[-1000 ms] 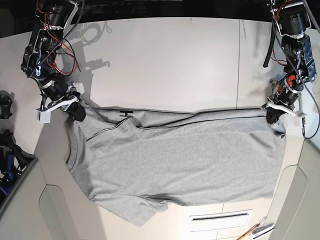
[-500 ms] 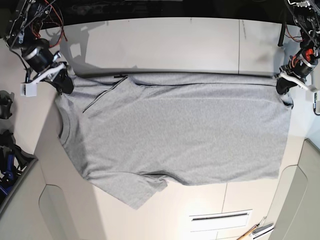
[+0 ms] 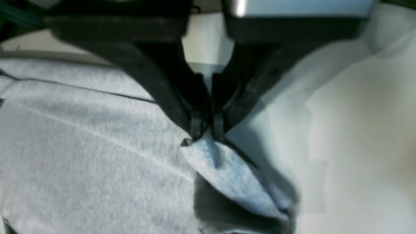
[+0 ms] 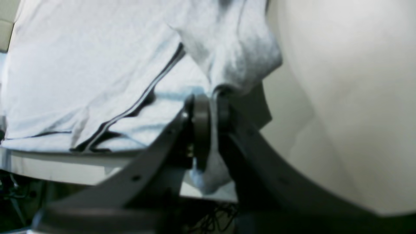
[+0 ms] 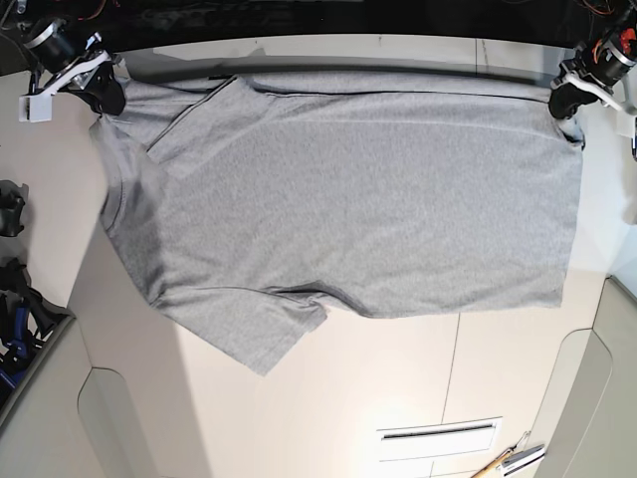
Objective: Fold the T-shirt properly
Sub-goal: 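Drag the shirt by its shoulders toward the robot with both grippers, then release the shoulders and move both grippers to the shirt's side edge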
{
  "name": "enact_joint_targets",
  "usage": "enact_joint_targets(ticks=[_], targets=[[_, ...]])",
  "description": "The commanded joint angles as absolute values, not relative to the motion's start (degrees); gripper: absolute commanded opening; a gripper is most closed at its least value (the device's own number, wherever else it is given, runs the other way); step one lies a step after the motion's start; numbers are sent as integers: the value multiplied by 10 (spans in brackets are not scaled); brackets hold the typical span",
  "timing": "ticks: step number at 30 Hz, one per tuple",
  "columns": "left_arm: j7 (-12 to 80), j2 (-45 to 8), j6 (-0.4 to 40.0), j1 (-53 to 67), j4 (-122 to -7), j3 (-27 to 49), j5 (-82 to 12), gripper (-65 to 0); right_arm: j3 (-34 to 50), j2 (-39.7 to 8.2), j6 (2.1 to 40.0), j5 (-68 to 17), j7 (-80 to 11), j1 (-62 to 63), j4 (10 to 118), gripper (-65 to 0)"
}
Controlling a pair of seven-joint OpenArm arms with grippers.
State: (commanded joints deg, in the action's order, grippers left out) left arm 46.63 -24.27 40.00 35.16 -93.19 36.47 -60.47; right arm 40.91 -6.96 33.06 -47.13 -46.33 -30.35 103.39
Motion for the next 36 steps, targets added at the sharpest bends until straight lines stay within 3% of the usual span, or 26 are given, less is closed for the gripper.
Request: enact_joint_targets(ticks=[3,5,6,8,10,19,23,26,32,36], targets=[[473,-243,400,356,-932,365,-616,-650,410,-69,330,-469,-463,-303,1034,-650],[479,-243,400,356,-932,364,-622,-546,410,-70,330,-462,-463,-303,1034,-650],[479,-243,400,356,-932,364,-622,-482,410,-70,330,-459,-463,-303,1034,-591],[479,-243,400,356,-932,365,-622,-372,411,-70,330,-458,-463,-303,1034,-413],[480,-243,400,356,-932,366,-629,-333,416,-70,329,-458,-462,-300,1034,-348],[496,-243,400,352,-932,507,-706,-333,492,-91,323,-426,-423,-221,1032,-348],[491,-247,400,351,-932,511,-707,-329,491,-129,308,-396,-400,-151,997,-348],[484,-248,400,331,-932,511,-697,-240,490,-153,308,-394,-387,-81,932,-348],[480,-261,400,264,-932,510,-667,-239,476,-157,316,-389,-386,57,776,-348],[476,-282,400,224,-931,508,-622,-239,433,-157,317,-335,-348,113,726,-348]])
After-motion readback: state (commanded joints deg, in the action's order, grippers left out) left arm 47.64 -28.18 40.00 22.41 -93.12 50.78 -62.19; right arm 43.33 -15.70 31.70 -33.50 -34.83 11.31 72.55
